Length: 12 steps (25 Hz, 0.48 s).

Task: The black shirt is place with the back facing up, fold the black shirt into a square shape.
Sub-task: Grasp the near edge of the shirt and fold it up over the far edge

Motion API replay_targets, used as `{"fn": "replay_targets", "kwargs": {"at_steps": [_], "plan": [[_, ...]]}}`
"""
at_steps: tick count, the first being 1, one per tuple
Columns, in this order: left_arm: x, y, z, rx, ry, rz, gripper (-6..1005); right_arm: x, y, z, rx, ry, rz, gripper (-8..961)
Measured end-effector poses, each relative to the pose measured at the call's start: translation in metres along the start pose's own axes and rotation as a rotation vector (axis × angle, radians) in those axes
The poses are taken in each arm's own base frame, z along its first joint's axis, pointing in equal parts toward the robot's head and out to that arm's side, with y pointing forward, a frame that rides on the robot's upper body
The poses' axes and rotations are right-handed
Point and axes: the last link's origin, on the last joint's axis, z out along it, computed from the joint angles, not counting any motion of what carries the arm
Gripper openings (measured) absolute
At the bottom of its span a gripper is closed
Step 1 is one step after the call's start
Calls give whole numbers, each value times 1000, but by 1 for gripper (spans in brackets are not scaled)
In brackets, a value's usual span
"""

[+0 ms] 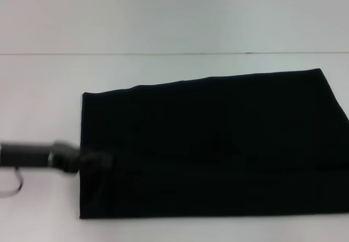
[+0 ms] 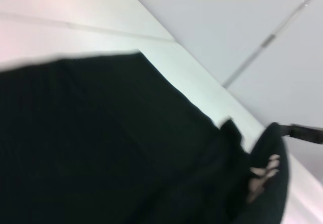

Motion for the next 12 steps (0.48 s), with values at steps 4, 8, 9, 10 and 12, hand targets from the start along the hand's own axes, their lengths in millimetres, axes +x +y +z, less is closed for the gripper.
{"fn": "replay_targets", "kwargs": {"at_steps": [4, 8, 9, 10, 12], "plan": [[37, -17, 19, 84, 27, 53, 80, -37, -13, 33, 46, 21, -9, 34], [64, -34, 30, 205, 63, 54, 82, -72, -23, 67, 116, 32, -26, 34], [69, -39, 31, 242, 70, 46, 83, -78, -24, 74, 131, 37, -32, 34], [73, -44, 33, 278, 77, 41, 84, -86, -25, 83, 147, 41, -40, 34], [81, -55, 34, 364, 98, 33, 85, -99, -27, 100, 189, 45, -57, 34]]}}
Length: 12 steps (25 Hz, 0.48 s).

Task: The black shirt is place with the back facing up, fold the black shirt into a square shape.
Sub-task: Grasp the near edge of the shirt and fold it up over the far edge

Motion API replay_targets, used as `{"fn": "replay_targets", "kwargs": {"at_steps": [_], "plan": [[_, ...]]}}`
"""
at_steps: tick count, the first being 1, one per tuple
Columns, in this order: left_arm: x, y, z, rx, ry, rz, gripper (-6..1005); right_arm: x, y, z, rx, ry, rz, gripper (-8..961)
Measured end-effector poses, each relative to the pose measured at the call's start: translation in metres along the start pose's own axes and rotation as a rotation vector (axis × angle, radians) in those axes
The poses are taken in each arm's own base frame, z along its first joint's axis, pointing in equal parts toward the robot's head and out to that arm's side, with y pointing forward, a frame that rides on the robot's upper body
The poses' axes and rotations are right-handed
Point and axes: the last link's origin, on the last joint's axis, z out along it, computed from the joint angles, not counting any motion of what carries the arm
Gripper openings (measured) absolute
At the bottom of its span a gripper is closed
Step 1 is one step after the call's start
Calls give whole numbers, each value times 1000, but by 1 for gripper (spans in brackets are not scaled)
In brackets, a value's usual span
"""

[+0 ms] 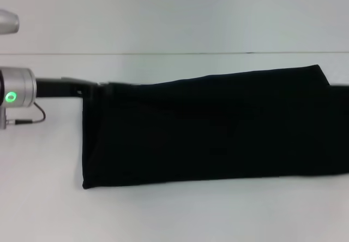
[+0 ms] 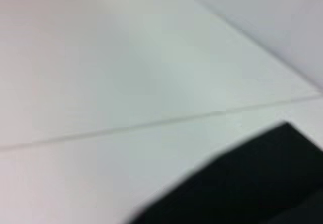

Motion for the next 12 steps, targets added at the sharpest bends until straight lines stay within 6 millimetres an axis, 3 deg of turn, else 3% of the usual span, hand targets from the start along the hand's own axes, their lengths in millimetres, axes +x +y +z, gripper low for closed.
{"fn": "replay_targets", "kwargs": {"at_steps": [7, 12], "plan": [[15, -11, 21, 151, 15, 38, 90, -36, 20, 58, 101, 23, -97, 35], [25, -11, 30, 207, 20, 78, 93, -54, 33, 78, 147, 6, -154, 43]]}}
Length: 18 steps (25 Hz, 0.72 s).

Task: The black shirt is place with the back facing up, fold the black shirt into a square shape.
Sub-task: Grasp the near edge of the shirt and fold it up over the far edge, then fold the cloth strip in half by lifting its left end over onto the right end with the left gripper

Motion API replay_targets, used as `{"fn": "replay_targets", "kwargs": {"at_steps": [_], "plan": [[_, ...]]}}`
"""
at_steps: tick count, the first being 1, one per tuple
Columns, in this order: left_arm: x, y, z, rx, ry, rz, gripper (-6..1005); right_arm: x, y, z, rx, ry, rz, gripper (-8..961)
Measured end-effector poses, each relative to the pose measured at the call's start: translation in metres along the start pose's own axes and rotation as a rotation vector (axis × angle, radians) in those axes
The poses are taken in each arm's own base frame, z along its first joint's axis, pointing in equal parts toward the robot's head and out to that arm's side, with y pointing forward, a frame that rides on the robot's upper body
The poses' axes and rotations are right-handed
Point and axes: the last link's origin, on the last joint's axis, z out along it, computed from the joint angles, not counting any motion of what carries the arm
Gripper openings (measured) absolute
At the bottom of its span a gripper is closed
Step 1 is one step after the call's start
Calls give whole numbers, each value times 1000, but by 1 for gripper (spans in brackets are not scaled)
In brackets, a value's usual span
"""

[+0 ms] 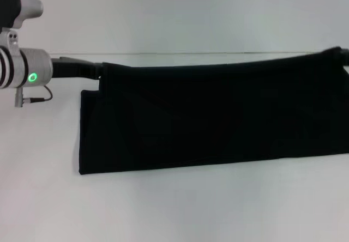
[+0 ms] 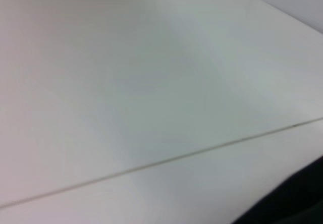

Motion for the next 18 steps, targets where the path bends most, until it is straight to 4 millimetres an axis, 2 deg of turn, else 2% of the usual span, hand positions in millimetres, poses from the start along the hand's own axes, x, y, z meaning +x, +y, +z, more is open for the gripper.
{"fn": "replay_targets", "kwargs": {"at_steps": [7, 18], "plan": [[7, -3, 3, 39, 19, -1, 98, -11, 4, 4, 8, -24, -2, 57], [-9, 11, 28, 174, 47, -15, 126, 5, 16, 22, 88, -2, -15, 79]]}}
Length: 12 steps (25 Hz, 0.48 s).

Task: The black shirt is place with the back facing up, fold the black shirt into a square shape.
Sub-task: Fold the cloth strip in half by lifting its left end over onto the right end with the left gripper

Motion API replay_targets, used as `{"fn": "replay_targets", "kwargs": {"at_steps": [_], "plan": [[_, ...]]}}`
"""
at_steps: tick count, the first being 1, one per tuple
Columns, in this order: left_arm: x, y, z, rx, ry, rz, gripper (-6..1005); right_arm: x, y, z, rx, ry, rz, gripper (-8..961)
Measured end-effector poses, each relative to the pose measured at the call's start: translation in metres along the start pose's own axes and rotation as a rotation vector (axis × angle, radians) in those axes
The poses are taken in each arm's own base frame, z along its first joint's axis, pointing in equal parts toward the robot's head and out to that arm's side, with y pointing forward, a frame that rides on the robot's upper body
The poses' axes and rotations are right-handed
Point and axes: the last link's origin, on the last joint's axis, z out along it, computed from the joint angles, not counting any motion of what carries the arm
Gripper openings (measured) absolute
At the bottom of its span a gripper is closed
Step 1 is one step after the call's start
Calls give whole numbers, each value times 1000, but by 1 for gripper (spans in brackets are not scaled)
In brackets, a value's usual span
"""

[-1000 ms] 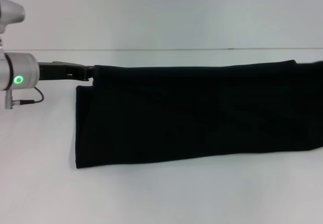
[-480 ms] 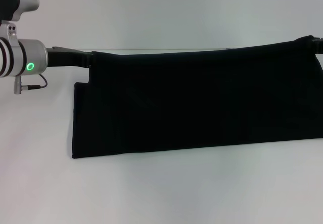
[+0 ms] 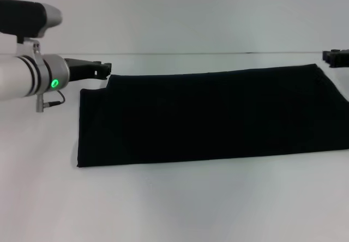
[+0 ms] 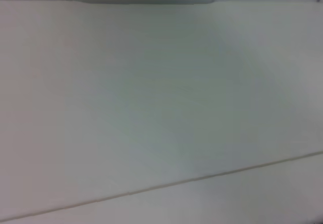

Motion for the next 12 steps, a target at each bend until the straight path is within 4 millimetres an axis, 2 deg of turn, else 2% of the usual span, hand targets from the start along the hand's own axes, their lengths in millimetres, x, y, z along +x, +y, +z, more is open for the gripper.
{"fn": "replay_targets", "kwargs": {"at_steps": [2, 7, 11, 12], "plan": [[-3, -1, 3, 50, 10, -6, 169, 0, -1, 1, 32, -10, -5, 83], [-3, -6, 2, 100, 37, -50, 277, -4, -6, -1, 72, -35, -3, 270], [-1, -10, -7, 36, 42, -102, 377, -12, -9, -13, -33, -42, 44, 456], [-1, -13, -22, -65, 25, -145, 412, -13, -7, -18, -90, -40, 66, 505]]}}
